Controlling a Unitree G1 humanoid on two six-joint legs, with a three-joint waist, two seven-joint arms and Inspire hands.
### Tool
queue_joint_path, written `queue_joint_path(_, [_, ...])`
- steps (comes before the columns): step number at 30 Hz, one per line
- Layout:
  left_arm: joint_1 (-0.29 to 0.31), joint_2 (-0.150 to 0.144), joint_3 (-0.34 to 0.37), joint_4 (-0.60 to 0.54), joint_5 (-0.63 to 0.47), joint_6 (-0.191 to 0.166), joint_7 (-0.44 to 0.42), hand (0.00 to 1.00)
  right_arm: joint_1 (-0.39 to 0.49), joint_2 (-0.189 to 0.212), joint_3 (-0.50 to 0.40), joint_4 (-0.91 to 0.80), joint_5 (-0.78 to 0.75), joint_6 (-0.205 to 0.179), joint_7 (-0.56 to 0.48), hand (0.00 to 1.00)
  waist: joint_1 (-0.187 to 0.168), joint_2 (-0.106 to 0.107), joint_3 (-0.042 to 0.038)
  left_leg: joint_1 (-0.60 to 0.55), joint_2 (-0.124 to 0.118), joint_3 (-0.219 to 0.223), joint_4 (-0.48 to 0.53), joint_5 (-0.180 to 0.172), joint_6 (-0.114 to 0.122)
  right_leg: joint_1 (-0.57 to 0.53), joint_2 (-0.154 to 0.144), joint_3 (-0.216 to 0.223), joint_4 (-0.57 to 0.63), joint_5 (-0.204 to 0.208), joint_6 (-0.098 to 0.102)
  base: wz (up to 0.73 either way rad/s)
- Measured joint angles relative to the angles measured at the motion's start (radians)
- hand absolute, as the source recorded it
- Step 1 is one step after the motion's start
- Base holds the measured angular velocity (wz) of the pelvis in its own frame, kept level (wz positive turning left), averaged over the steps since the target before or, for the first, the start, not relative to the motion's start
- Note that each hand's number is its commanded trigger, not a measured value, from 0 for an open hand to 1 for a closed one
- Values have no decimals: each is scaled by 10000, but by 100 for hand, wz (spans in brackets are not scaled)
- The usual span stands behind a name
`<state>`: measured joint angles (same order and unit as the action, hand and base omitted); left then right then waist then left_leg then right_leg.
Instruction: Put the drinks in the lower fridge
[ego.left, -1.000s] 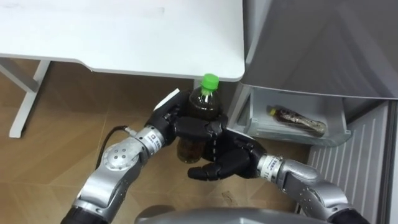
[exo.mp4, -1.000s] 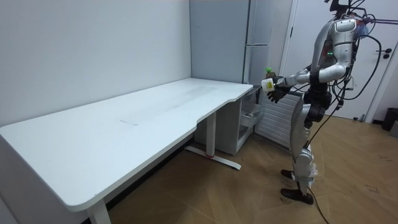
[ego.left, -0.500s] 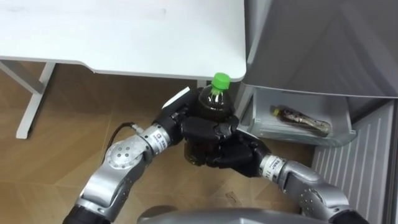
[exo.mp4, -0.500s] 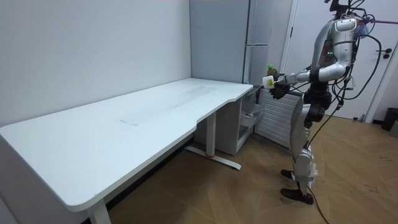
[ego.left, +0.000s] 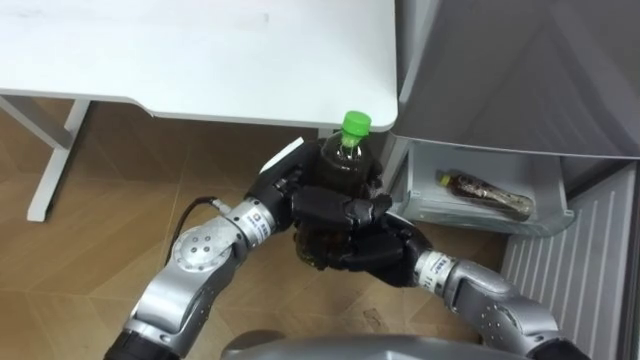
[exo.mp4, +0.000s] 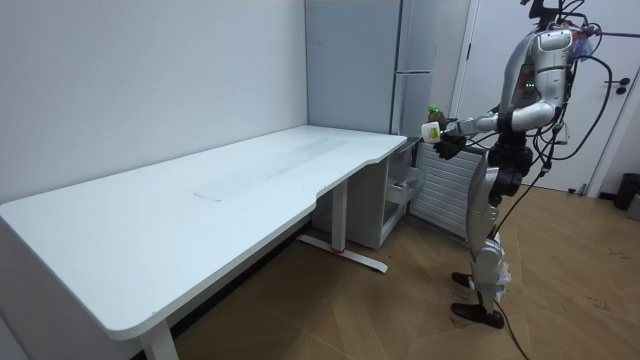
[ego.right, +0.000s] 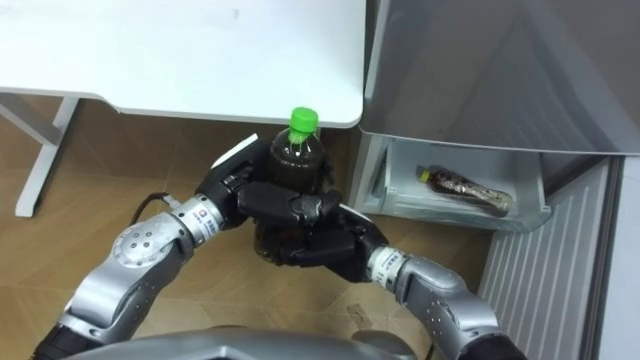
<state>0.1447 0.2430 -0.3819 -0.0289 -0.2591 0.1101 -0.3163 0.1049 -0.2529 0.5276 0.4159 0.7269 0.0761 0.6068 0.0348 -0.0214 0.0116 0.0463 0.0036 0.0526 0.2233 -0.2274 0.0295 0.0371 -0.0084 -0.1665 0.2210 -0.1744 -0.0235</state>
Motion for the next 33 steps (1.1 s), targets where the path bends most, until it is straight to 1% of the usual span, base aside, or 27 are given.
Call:
queue_joint_path(5, [-2,-15,60,-1,147,-1,12,0,0,-3,387,1,555,41,142,100,-5,6,4,-6,-3,-12,3,0,0,6,-6,-1,1,0,0,0])
queue_joint_path(10, [-10,-53,29,-28,150,-6,15,0,0,0,472,1,626,132,283,100,-10,21,13,-7,-2,-20,-5,0,0,10,-10,-2,2,0,0,0])
queue_joint_path(14, [-13,-215,28,-117,151,-9,-81,0,-1,22,621,10,989,134,553,100,-10,26,21,21,3,-22,-7,-1,-1,37,0,-16,-5,0,0,0])
queue_joint_path(15, [-16,-280,27,-131,150,-14,-154,0,-1,59,621,15,1037,135,591,100,-10,21,32,78,3,-21,-9,-1,-1,92,0,-29,-16,0,0,0])
queue_joint_path(16, [-25,-310,29,-137,150,-16,-176,0,-1,77,620,15,1069,135,602,100,-5,20,60,127,3,-25,-10,-1,-1,144,2,-36,-28,-1,1,0])
queue_joint_path(20, [-45,-319,85,-429,141,-17,-161,0,1,190,598,0,1278,130,704,100,-10,14,75,148,2,-52,-36,-6,-2,164,8,-35,-28,-2,3,0])
queue_joint_path(25, [-48,-323,179,-1061,42,-17,19,0,37,185,610,-18,1329,126,721,100,-14,-18,55,130,-1,-54,-13,-5,-2,142,11,-18,-26,-2,3,0])
queue_joint_path(28, [-215,-331,373,-1530,-773,-127,13,0,50,191,589,-18,1373,131,722,100,5,-45,37,175,-1,-56,-9,-2,-1,165,3,-13,-15,-2,3,0])
queue_joint_path(30, [-258,-331,562,-1630,-1645,-376,22,0,75,194,540,-16,1378,130,723,100,-1,-57,29,216,-1,-62,-9,-2,0,223,-32,-18,-20,-2,3,0])
queue_joint_path(33, [-244,-320,635,-1629,-2198,-449,96,0,224,191,375,-16,1370,216,722,100,5,-56,35,329,-6,-77,-48,-3,0,343,-16,-25,-58,-4,6,0])
